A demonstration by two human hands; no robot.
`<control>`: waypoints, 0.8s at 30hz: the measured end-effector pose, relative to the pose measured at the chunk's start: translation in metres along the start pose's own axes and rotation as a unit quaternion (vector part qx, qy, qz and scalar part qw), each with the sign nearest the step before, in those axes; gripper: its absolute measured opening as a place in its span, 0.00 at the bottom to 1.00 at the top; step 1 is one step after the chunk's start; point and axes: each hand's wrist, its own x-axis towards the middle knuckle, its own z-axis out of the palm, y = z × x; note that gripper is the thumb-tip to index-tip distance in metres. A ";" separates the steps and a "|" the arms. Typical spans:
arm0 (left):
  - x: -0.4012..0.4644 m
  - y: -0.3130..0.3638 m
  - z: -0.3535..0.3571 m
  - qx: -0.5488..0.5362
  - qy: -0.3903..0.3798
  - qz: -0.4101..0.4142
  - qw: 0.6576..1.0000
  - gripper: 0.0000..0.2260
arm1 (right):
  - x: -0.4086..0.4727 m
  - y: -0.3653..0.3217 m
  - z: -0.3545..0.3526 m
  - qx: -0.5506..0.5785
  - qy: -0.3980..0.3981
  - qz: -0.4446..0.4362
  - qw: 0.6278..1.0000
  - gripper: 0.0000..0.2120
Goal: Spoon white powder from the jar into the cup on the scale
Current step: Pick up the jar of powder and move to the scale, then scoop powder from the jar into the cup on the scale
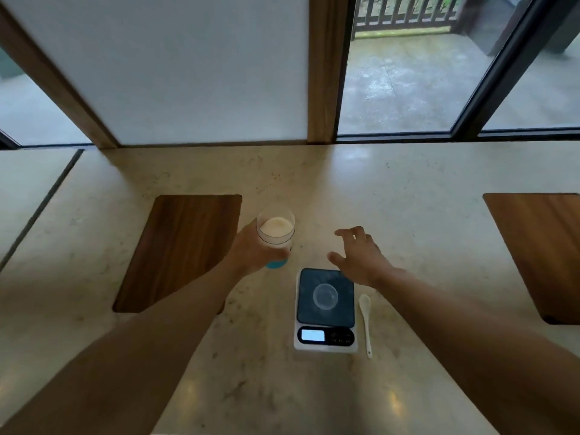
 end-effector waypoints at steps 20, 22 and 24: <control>-0.080 -0.015 0.038 0.027 -0.024 -0.025 0.999 0.32 | -0.099 0.077 0.055 0.004 -0.083 0.101 0.991 0.19; -0.084 -0.017 0.038 0.031 -0.023 -0.025 0.999 0.33 | -0.105 0.079 0.061 0.008 -0.091 0.104 0.990 0.19; -0.087 -0.019 0.038 0.035 -0.018 -0.027 0.999 0.33 | -0.110 0.081 0.067 0.006 -0.089 0.103 0.991 0.19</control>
